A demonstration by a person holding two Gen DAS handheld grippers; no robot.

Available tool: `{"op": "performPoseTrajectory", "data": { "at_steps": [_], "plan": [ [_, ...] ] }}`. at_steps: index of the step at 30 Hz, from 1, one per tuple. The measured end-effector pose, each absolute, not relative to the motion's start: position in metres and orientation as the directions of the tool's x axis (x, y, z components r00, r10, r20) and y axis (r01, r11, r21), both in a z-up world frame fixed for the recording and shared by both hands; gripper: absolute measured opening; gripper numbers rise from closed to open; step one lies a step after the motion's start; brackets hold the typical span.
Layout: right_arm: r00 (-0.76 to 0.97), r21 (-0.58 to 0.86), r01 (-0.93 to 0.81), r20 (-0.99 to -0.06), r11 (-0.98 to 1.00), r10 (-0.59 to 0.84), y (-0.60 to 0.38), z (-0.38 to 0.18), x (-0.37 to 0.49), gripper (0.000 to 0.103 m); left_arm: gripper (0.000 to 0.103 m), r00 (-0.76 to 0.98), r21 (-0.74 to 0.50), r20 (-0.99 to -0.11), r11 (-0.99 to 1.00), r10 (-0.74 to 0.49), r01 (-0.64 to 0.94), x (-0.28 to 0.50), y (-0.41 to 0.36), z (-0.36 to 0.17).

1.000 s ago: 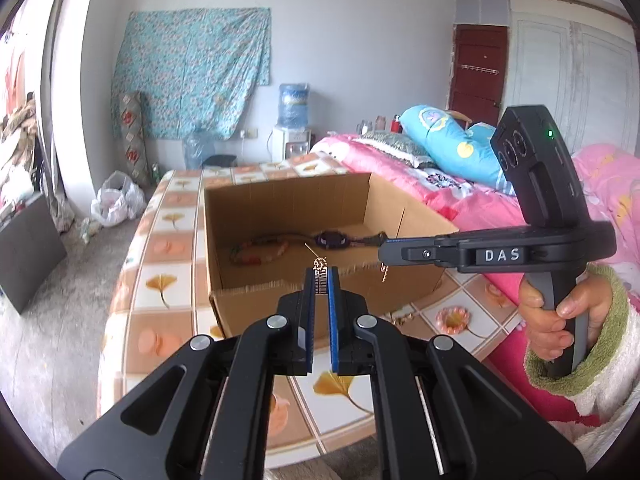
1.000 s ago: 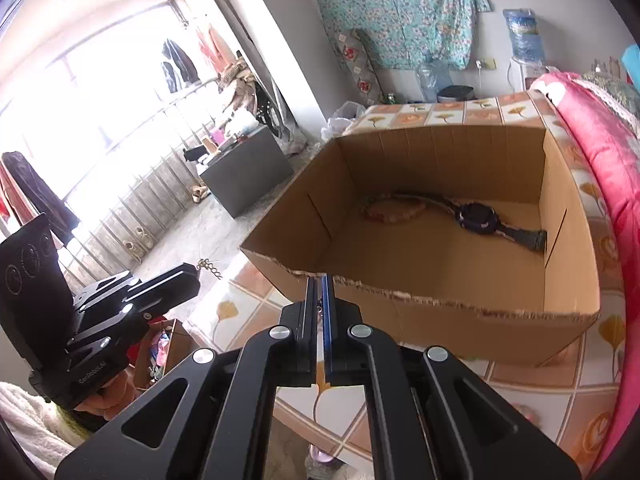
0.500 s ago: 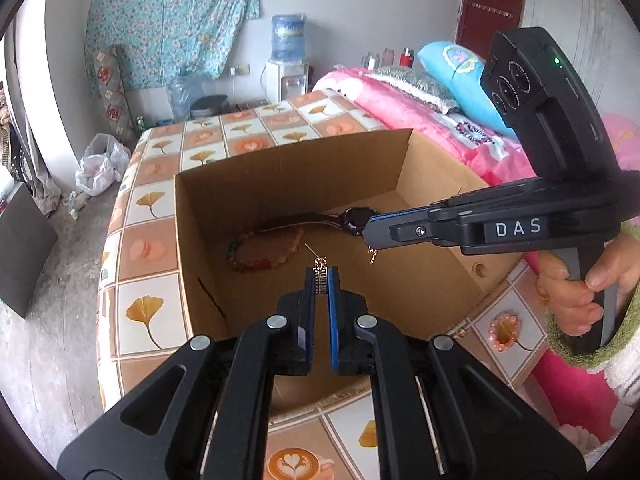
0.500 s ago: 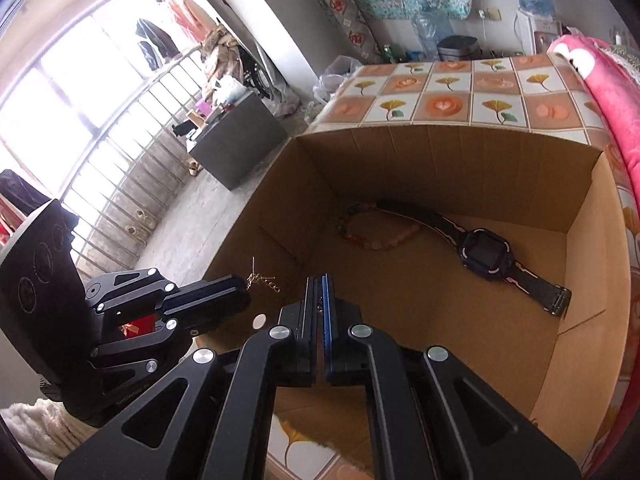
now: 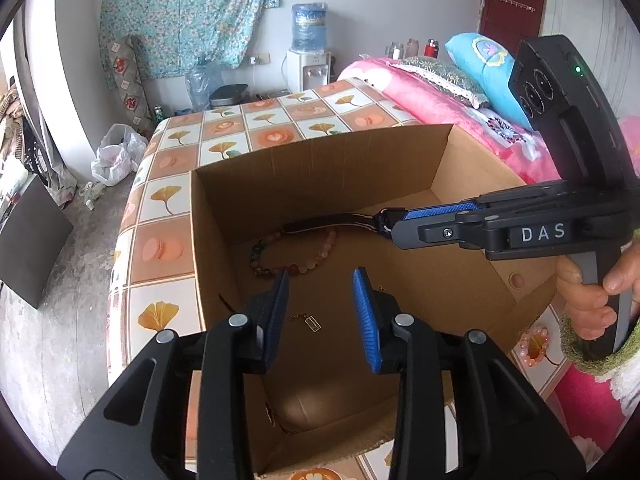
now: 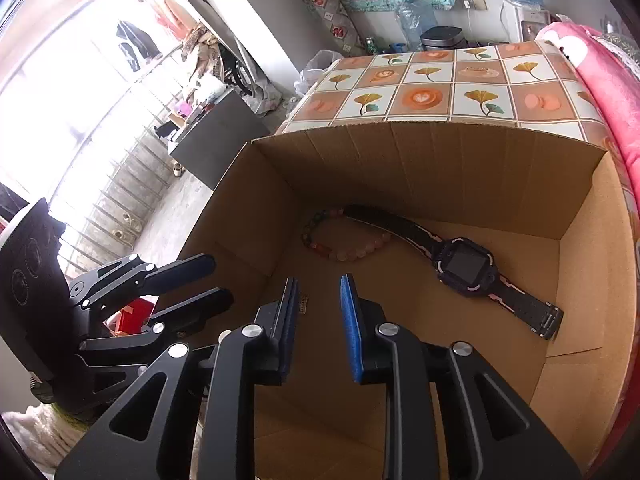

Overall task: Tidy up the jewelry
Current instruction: 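Lower the gold charm into the box and open the left tool, then move the left tool back to the gold pieces beside the box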

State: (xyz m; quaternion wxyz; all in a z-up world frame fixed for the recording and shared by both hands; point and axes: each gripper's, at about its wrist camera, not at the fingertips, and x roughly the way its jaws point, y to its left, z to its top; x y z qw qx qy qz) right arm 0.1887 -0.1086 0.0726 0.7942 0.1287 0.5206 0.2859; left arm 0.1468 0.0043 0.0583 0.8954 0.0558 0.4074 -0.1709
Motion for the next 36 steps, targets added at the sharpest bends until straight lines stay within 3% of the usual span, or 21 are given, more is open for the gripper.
{"op": "performPoseTrajectory", "data": {
  "at_steps": [7,11,14,20,23,29,36],
  "plan": [
    [0.387,0.487,-0.342,-0.707,0.804,0.592,-0.125,0.109,0.165,0.035,0.045,0.678,-0.110,-0.658,0.932,-0.328,0.344,0.105,0.029,0.086],
    [0.445,0.465,-0.368,-0.672,0.805,0.592,-0.132,0.137,0.137,0.046,0.059,0.715,-0.137,-0.596,0.924,-0.365,0.357,0.069,0.044,0.100],
    [0.476,0.465,-0.377,-0.644,0.801,0.598,-0.138,0.153,0.114,0.049,0.069,0.732,-0.149,-0.565,0.919,-0.381,0.364,0.041,0.051,0.101],
    [0.534,0.547,-0.320,-0.570,0.774,0.624,-0.165,0.152,0.055,0.053,0.082,0.713,-0.224,-0.580,0.919,-0.394,0.326,0.011,0.058,0.077],
    [0.523,0.569,-0.250,-0.602,0.784,0.604,-0.175,0.131,0.037,0.054,0.083,0.682,-0.231,-0.632,0.930,-0.367,0.286,0.004,0.056,0.053],
    [0.450,0.443,-0.069,-0.786,0.894,0.424,-0.191,0.073,0.009,0.054,0.084,0.594,-0.149,-0.759,0.959,-0.268,0.242,0.006,0.037,-0.001],
    [0.366,0.393,-0.071,-0.845,0.917,0.391,-0.173,0.036,-0.018,0.054,0.084,0.534,-0.118,-0.816,0.967,-0.223,0.224,0.014,0.023,-0.035]
  ]
}}
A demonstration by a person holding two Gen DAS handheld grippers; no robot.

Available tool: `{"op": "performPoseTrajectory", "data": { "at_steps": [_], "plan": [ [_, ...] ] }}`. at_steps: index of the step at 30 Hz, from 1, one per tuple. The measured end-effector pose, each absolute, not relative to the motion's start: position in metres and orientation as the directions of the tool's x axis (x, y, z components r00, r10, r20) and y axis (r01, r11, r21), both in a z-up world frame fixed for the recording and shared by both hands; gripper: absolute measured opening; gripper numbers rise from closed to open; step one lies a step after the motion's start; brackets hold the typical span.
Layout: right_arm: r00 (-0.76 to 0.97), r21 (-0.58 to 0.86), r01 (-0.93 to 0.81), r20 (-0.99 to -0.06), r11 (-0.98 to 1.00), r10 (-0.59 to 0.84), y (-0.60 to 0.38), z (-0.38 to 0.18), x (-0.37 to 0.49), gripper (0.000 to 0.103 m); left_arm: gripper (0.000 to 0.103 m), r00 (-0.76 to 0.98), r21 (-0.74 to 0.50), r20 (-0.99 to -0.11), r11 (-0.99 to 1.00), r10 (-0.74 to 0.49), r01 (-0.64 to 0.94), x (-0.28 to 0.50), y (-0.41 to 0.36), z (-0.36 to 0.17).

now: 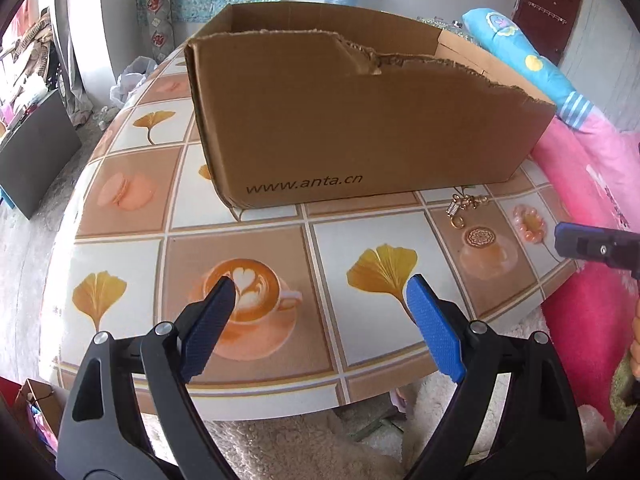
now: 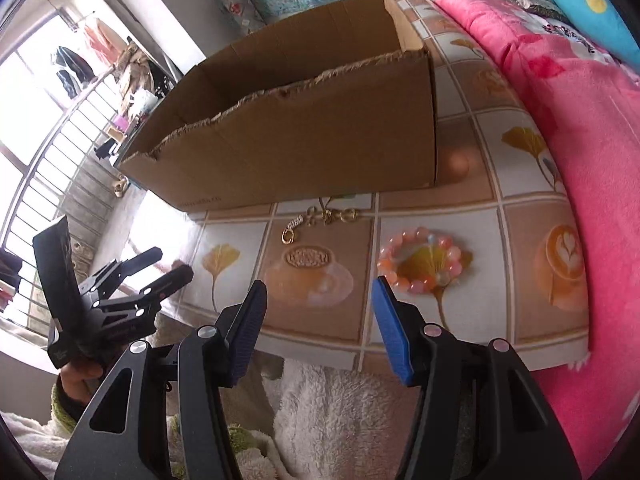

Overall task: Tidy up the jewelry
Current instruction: 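Move the left tool back to the gold pieces beside the box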

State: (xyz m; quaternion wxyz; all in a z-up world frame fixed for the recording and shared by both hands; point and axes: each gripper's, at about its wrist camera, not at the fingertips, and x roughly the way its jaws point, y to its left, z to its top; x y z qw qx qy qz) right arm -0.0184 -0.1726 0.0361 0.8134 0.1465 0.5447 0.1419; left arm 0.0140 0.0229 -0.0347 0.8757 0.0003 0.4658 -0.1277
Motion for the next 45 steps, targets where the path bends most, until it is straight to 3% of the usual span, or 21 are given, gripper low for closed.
{"op": "performPoseTrajectory", "data": {
  "at_steps": [8,24,29,35,45],
  "plan": [
    [0.317,0.384,-0.132,-0.857,0.914,0.406,-0.152,0.018,-0.015,0.054,0.087,0.526,-0.062,-0.834,0.976,-0.165,0.208,0.016,0.013,-0.047],
    [0.367,0.369,-0.038,-0.859,0.929,0.356,-0.185,0.002,0.012,0.054,0.095,0.533,0.003,-0.839,0.978,-0.112,0.210,0.011,-0.003,-0.053],
    [0.366,0.379,-0.069,-0.851,0.923,0.377,-0.181,0.002,0.010,0.076,0.095,0.539,0.006,-0.836,0.980,-0.105,0.201,0.013,-0.005,-0.053],
    [0.385,0.389,-0.109,-0.832,0.915,0.400,-0.170,-0.001,0.001,0.097,0.095,0.546,0.008,-0.831,0.980,-0.105,0.201,0.015,-0.002,-0.053],
    [0.430,0.255,-0.159,-0.852,0.954,0.299,-0.154,-0.002,-0.008,0.097,0.095,0.537,0.006,-0.837,0.980,-0.103,0.198,0.017,0.001,-0.053]
  ]
}}
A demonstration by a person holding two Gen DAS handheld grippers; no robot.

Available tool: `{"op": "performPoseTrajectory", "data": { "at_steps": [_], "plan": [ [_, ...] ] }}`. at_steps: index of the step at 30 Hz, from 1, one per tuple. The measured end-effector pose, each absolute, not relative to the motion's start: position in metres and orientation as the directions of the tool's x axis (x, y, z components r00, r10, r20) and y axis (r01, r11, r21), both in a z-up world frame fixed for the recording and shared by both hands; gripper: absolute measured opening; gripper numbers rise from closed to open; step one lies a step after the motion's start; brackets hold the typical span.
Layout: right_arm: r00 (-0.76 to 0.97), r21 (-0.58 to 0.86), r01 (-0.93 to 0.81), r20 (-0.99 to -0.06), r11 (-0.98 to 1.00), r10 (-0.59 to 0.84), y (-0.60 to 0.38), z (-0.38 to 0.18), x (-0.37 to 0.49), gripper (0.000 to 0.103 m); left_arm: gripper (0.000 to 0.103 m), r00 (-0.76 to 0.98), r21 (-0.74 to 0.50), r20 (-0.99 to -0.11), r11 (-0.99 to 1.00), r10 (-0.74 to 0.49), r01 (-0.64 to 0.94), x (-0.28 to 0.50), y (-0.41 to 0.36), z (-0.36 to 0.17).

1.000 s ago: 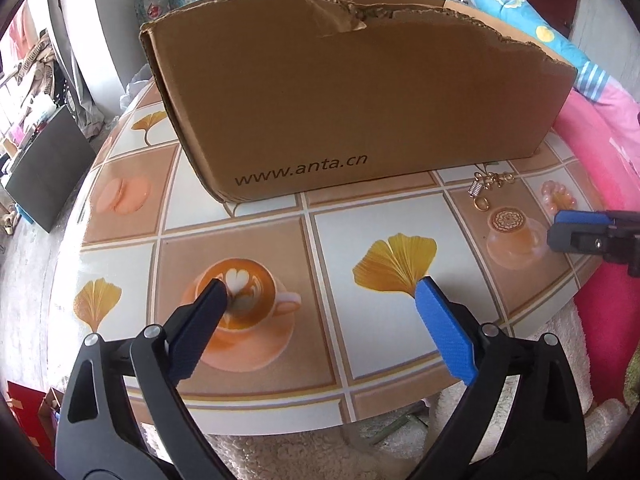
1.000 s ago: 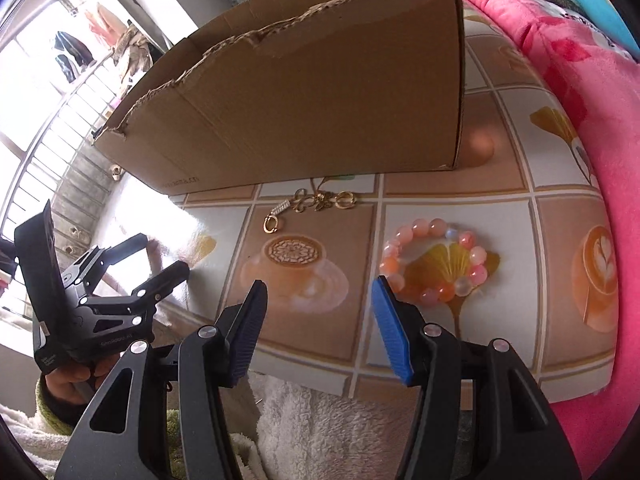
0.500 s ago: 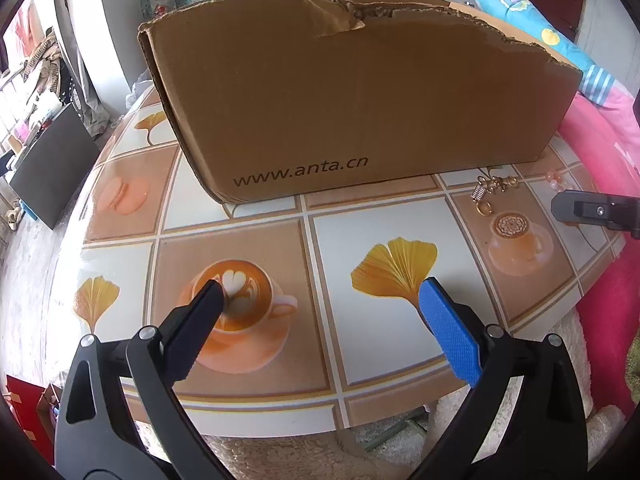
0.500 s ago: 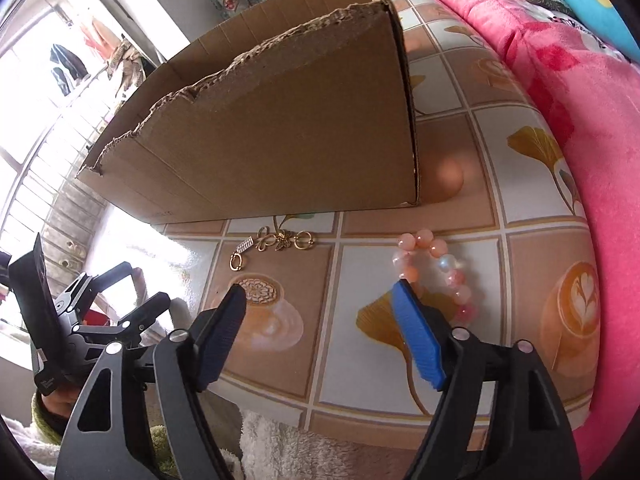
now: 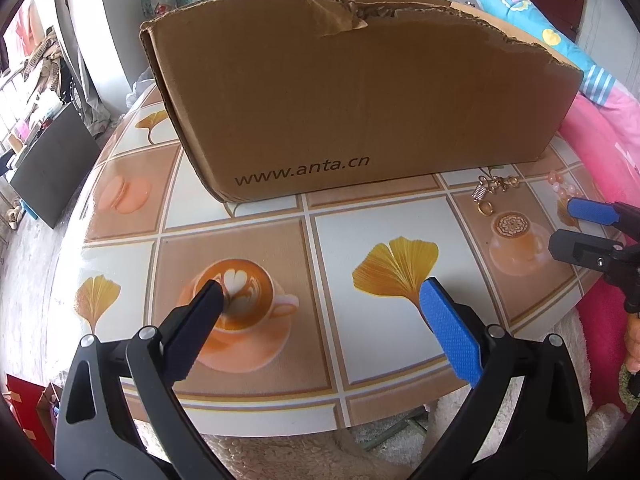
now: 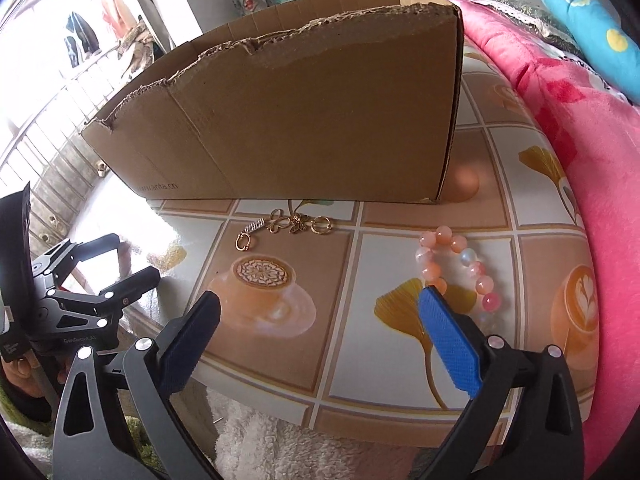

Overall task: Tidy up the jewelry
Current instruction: 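Move the left tool back to the gold pieces beside the box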

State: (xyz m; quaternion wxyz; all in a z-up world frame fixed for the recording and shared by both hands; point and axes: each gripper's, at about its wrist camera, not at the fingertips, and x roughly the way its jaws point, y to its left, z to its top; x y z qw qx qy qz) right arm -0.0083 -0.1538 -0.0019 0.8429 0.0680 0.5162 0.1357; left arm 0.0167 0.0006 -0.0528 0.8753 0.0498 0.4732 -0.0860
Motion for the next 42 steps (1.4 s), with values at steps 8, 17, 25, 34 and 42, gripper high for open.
{"op": "performPoseTrajectory", "data": {
  "at_steps": [8,17,25,34,42],
  "plan": [
    [0.433,0.211,-0.184,-0.860,0.960,0.271,-0.148,-0.003,-0.009,0.097,0.095,0.526,0.008,-0.845,0.980,-0.099,0.197,0.021,0.002,-0.053],
    [0.424,0.354,-0.159,-0.819,0.922,0.387,-0.172,-0.003,-0.013,0.097,0.096,0.500,0.012,-0.861,0.981,-0.088,0.195,0.026,0.002,-0.053],
    [0.416,0.381,-0.173,-0.808,0.908,0.418,-0.179,-0.001,-0.019,0.091,0.094,0.563,0.020,-0.814,0.960,-0.146,0.278,0.015,-0.018,-0.034],
    [0.464,0.382,-0.169,-0.783,0.909,0.415,-0.199,-0.002,-0.030,0.057,0.067,0.577,-0.045,-0.748,0.892,-0.328,0.449,0.013,-0.074,-0.019],
    [0.457,0.394,-0.178,-0.779,0.902,0.430,-0.202,-0.001,-0.030,0.054,0.029,0.508,-0.065,-0.801,0.890,-0.317,0.452,0.032,-0.094,-0.035]
  ]
}}
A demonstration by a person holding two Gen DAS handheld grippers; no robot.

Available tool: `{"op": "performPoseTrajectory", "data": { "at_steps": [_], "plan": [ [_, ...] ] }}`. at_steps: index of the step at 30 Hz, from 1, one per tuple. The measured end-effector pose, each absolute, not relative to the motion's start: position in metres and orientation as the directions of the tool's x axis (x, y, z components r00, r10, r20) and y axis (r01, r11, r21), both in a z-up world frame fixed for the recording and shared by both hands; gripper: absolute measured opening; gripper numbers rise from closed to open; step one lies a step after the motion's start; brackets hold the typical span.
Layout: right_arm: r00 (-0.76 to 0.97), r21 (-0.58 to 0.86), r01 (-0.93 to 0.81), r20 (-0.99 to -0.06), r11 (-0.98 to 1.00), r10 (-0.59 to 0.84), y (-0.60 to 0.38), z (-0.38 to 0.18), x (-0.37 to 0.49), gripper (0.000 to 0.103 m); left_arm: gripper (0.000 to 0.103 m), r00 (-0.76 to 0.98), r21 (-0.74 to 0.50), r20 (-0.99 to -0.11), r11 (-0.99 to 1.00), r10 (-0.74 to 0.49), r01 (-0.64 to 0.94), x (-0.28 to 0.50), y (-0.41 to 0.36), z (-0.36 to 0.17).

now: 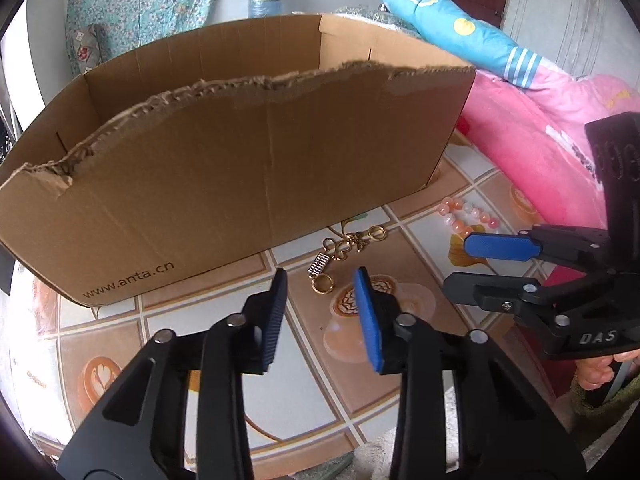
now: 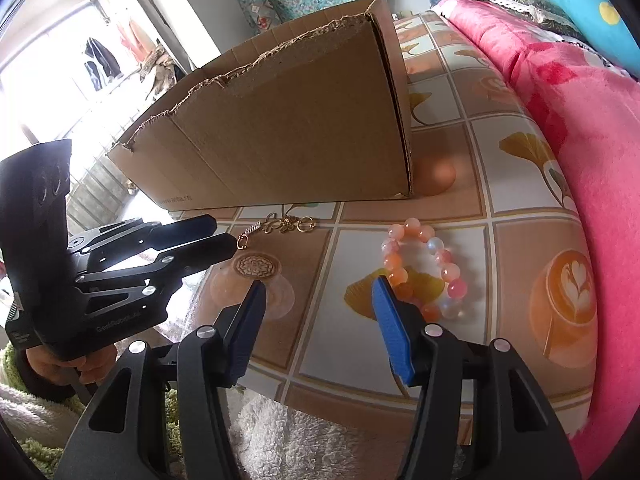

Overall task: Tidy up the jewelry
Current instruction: 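Grasp the small gold ring with the left tool while the right tool grasps the spring clasp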

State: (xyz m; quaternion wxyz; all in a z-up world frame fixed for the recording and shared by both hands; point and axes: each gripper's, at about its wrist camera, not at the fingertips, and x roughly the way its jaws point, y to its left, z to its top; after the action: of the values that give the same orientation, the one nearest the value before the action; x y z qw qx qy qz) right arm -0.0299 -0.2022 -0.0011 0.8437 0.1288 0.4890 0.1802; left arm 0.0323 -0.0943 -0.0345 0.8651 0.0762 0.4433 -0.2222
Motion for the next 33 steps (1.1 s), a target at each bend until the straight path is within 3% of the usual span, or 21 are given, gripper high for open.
{"op": "performPoseTrajectory", "data": {
  "at_steps": [7,14,27,33],
  "plan": [
    [0.445,0.404,-0.184,-0.779,0.896,0.443,-0.204,0.000,-0.028,0.054,0.024,0.504,0.016,-0.823,0.876,-0.263,0.482,0.032,-0.107,-0.043],
    [0.426,0.406,-0.190,-0.786,0.894,0.447,-0.206,-0.001,-0.022,0.054,0.011,0.488,0.015,-0.836,0.879,-0.250,0.477,0.040,-0.108,-0.042],
    [0.396,0.411,-0.166,-0.804,0.896,0.442,-0.207,0.002,-0.014,0.043,0.011,0.491,0.005,-0.830,0.879,-0.262,0.478,0.035,-0.097,-0.042],
    [0.444,0.389,-0.251,-0.767,0.886,0.463,-0.189,0.025,-0.018,0.039,0.011,0.513,0.001,-0.819,0.894,-0.256,0.448,0.031,-0.090,-0.044]
  ]
}}
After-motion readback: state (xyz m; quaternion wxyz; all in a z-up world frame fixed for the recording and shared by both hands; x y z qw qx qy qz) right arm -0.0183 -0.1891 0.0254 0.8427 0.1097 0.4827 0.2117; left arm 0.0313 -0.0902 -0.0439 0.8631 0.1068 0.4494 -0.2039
